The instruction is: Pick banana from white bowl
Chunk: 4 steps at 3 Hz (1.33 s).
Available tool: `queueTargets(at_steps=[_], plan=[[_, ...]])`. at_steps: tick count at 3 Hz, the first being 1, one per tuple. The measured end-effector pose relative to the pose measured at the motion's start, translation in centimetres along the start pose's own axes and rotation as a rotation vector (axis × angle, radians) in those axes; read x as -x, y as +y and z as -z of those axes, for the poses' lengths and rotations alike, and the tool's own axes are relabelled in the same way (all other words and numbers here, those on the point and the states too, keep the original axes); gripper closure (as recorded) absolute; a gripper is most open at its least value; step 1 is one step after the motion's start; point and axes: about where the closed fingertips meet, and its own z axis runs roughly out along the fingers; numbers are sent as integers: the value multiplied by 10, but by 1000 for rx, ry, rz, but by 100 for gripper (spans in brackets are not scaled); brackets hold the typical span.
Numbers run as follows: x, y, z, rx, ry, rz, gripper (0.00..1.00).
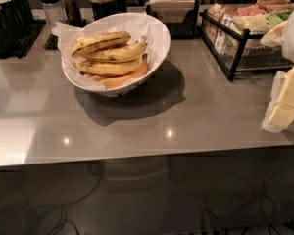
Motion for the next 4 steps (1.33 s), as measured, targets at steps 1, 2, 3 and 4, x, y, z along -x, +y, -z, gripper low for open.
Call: queueTargets(at_steps=[1,2,3,4], plan=[[0,0,0,0,0,0,0],[10,-7,3,-10,-12,18,0],[47,-28,1,25,-79,79,0],[122,-60,-3,72,-186,209,0]])
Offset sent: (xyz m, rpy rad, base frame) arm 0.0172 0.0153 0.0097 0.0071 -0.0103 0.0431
